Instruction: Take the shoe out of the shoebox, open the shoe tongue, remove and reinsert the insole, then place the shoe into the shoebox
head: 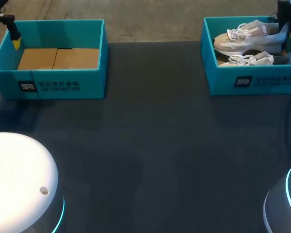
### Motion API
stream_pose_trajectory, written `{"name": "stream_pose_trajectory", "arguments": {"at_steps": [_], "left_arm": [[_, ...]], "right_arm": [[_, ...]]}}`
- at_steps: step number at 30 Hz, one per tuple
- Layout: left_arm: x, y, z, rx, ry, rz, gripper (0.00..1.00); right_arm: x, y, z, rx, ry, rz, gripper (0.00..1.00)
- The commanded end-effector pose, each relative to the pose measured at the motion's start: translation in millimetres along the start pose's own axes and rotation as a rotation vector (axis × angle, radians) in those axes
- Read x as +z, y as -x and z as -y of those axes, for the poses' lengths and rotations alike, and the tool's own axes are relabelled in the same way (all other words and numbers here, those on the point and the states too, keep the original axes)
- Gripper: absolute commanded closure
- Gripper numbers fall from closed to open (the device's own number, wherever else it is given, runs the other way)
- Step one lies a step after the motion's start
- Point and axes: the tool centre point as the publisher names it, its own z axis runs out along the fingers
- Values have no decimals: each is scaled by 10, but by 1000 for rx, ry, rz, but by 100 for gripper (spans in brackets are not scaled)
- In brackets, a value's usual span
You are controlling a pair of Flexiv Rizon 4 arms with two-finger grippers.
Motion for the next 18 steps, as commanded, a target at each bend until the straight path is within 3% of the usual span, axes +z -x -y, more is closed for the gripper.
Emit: {"name": "stream_pose_trajectory", "arguments": {"at_steps": [1, 18], "left_arm": [[0, -2, -17, 0, -3, 2, 0], [0, -2, -17, 0, -3, 2, 0]], "right_arm": [[59, -88, -36, -8, -4, -2, 100], [176, -149, 36, -27, -34, -16, 100]]}}
